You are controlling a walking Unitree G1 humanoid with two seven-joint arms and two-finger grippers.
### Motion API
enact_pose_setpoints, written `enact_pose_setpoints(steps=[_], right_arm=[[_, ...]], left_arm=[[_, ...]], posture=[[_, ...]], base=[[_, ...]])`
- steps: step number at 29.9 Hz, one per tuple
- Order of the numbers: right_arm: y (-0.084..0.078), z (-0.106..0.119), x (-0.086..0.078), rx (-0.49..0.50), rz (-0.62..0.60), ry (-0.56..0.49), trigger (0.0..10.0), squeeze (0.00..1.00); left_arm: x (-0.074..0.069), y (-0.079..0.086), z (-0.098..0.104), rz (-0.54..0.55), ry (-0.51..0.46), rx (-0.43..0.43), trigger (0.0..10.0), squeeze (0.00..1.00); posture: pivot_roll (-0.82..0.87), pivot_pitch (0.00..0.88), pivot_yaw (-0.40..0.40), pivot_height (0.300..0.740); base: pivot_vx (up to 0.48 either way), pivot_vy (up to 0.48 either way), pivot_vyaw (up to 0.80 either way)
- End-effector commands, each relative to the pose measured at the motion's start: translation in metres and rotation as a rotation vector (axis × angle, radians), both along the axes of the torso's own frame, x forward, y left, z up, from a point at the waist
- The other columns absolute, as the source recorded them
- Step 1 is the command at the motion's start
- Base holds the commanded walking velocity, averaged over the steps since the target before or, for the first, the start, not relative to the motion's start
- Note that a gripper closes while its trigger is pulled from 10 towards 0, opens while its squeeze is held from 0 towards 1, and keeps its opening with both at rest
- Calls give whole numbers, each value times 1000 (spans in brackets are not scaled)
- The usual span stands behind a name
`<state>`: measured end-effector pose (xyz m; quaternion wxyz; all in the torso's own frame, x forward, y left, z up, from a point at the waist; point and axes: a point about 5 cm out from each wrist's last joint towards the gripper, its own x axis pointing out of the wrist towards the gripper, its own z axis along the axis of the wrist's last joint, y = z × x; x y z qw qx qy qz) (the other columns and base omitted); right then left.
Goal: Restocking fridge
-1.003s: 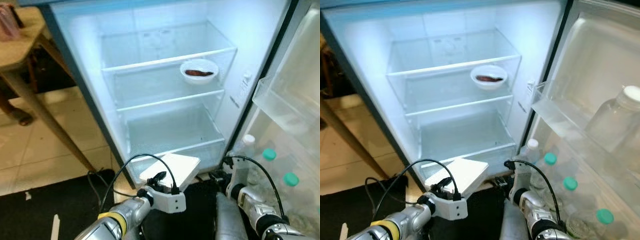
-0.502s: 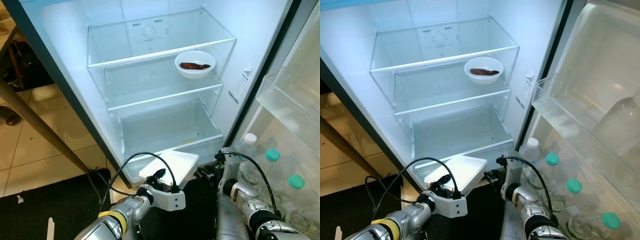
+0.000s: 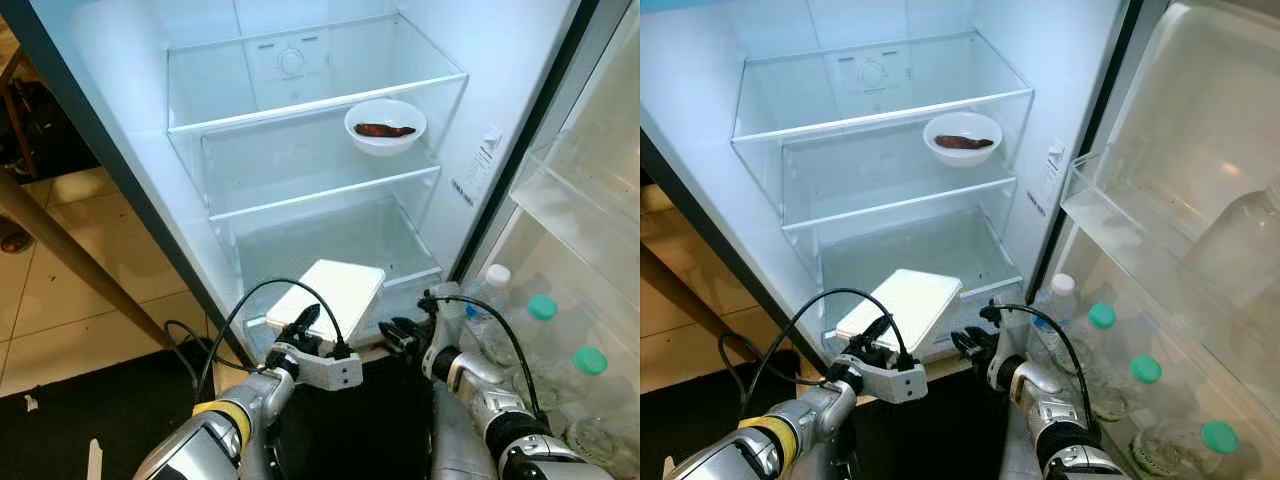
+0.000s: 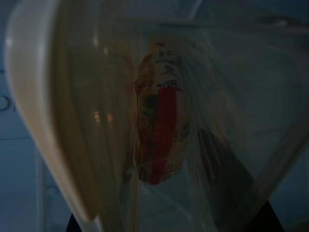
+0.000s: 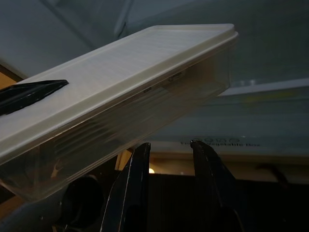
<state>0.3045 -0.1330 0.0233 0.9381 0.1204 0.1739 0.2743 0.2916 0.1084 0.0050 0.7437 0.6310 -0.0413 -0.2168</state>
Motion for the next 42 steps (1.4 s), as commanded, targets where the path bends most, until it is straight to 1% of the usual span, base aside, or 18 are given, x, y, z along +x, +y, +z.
enact_pose_setpoints(steps=[1,4,5,6,8,11,13,14,16,17,19,21,29,33,35,36,38,42], right_arm=[[5,2,0,35,-2,-25,10000,0],[7,3,-1,47,-5,-33,10000,0],[10,4,-1,62,-2,-44,10000,0],[10,4,-1,62,-2,-44,10000,0],[20,10,-3,112,13,-81,10000,0],[20,10,-3,112,13,-81,10000,0],[33,22,-5,167,43,-135,10000,0],[33,22,-5,167,43,-135,10000,0],[41,34,-6,203,65,-181,10000,0],[41,34,-6,203,65,-181,10000,0],[45,44,-6,225,71,-213,10000,0],[47,49,-7,239,72,-230,10000,0],[49,57,-14,260,69,-243,10000,0],[51,72,-23,305,91,-280,10000,0],[51,89,-25,342,114,-331,10000,0],[51,89,-25,342,114,-331,10000,0],[50,106,-25,354,141,-390,10000,0],[50,117,-24,349,156,-427,10000,0]], left_arm=[[7,11,7,43,-42,-10,10000,0],[8,14,8,59,-47,-16,10000,0],[12,20,11,83,-55,-14,10000,0],[12,20,11,83,-55,-14,10000,0],[20,32,20,120,-87,-6,10000,0],[20,32,20,120,-87,-6,10000,0],[34,45,37,154,-143,6,10000,0],[34,45,37,154,-143,6,10000,0],[48,53,56,180,-214,18,10000,0],[48,53,56,180,-214,18,10000,0],[59,57,73,190,-279,25,10000,0],[64,59,83,194,-309,21,10000,0],[71,59,94,213,-359,14,10000,0],[72,62,96,266,-383,15,10000,0],[73,63,97,287,-391,17,10000,0],[73,63,97,287,-391,17,10000,0],[74,65,100,315,-417,21,10000,0],[76,66,104,338,-441,19,10000,0]], posture=[[-81,161,18,415],[-81,168,19,415],[-80,204,21,415],[-80,204,21,415],[-75,283,24,415],[-75,283,24,415],[-75,372,29,415],[-75,372,29,415],[-74,399,31,415],[-74,399,31,415],[-73,434,35,415],[-70,461,40,415],[-63,508,51,415],[-58,556,60,415],[-55,582,67,415],[-55,582,67,415],[-52,607,71,415],[-54,623,73,415]], base=[[0,0,0],[0,0,0],[0,0,0],[0,0,0],[0,0,0],[0,0,0],[0,0,0],[0,0,0],[0,0,0],[0,0,0],[0,0,0],[0,0,0],[0,0,0],[0,0,0],[0,0,0],[0,0,0],[0,0,0],[0,0,0]])
